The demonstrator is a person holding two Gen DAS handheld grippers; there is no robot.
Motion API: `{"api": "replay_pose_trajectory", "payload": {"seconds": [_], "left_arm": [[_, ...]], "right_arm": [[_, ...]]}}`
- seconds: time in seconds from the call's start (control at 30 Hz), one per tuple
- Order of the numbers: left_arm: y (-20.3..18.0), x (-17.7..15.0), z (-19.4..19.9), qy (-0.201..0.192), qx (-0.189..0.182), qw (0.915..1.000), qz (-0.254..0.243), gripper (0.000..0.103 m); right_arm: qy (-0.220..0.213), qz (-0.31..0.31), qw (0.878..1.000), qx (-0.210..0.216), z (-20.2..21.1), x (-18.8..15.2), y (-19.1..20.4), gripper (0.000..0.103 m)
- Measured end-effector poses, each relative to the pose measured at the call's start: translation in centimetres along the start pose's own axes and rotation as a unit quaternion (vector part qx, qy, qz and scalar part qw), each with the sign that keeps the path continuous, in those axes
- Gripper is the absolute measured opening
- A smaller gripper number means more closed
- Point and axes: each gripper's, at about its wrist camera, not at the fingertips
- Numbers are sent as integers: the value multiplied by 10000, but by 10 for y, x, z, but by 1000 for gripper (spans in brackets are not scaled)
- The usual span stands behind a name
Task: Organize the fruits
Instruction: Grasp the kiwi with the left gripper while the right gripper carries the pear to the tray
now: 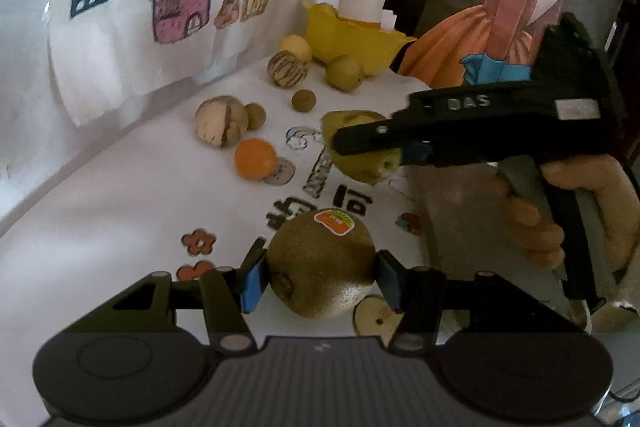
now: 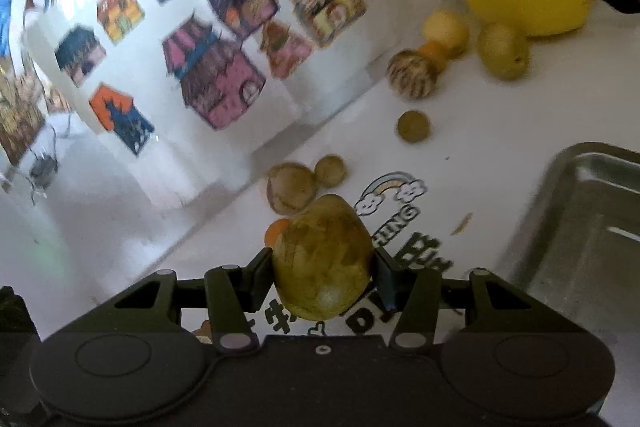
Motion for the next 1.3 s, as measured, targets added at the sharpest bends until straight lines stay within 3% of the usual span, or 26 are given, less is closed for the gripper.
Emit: {"api": "replay_pose_trajectory", "payload": {"seconds": [0.23,0.57,0.73,0.97,1.3], "left_arm": [[-23,24,-22,-131,-387,9992,-10,61],[-72,61,-97,-200,-1144,9932,-130,61],[-93,65,-138,-45,-1332,9908,-230,61],[-112,65,-177,224,-1370,9896,-389,61],[-112,62,-194,381,-1275,9905,-356,61]], "right_arm": [[-628,-66,9962,-596,64,8,-28,54],[-1128,-63,9765,-1837,131,1,-86,54],[-1115,188,9639,-2410,135,-6,-100,54],[-1111,506,9496,-2886,127,-7,-108,54],[-993,860,9404,-3135,108,-9,-110,54]]}}
Point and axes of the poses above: each gripper's, at about its wrist camera, not at the fingertips, and z roughly against the way its jaws point, y to its left, x to its top, and after that the axes turned 11 degrees about -y, right-handed
